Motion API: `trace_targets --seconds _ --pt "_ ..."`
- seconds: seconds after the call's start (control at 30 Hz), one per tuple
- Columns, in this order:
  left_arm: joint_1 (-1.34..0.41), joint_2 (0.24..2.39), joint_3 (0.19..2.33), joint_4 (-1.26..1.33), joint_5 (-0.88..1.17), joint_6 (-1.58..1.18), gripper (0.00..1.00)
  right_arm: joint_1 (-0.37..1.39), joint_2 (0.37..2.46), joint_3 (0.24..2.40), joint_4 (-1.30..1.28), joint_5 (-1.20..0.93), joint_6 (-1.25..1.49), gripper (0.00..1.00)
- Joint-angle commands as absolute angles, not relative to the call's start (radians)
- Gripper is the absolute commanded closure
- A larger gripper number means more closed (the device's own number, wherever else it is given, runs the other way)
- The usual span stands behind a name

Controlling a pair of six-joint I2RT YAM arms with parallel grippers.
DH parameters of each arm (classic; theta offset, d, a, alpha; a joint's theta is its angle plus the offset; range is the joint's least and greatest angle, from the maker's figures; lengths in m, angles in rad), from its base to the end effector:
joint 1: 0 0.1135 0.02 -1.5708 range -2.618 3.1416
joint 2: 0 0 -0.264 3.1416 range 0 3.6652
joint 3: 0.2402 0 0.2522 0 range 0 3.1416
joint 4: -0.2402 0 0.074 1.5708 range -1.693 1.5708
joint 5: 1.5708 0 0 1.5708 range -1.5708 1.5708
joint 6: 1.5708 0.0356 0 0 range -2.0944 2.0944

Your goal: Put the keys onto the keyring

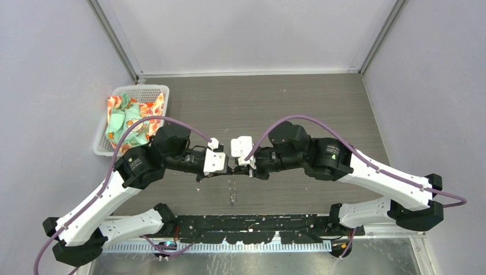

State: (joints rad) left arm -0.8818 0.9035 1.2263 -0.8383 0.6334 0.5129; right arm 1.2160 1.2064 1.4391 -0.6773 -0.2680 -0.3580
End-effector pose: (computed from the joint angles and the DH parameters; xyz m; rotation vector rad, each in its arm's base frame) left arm 0.0850 -0.1363 0.4049 1.6221 1.3245 -0.8825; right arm 0.0774 0.2360 0.4284 -1.6035 1.3476 0.8039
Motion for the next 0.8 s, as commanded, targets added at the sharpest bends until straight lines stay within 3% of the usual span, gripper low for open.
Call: trace_targets --seconds 0.0,0.03,0.13,0.2,0.47,0.77 --pt "-0.885 0.881 1.258 -0.785 0.671 0.459 1.00 1.223 1.167 1.420 -0.582 -0.253 -0.351 0.99" --pt "-0.885 0.878 1.253 -0.774 0.672 0.440 0.98 1.222 1.149 1.394 -0.548 -0.255 -0.341 0.99" --pt "-0.885 0.859 1.235 -0.746 0.669 0.386 0.71 1.223 1.080 1.296 -0.413 -0.263 -0.294 0.99" --pt "-0.885 0.839 1.215 -0.736 0.656 0.357 0.66 1.222 1.027 1.220 -0.304 -0.269 -0.251 0.99" --pt "-0.885 0.778 1.153 -0.695 0.648 0.268 0.65 1.222 0.908 1.044 -0.031 -0.288 -0.142 0.99" --pt "-0.885 0.745 1.111 -0.536 0.672 0.166 0.68 1.221 0.888 0.995 0.065 -0.326 -0.086 0.99"
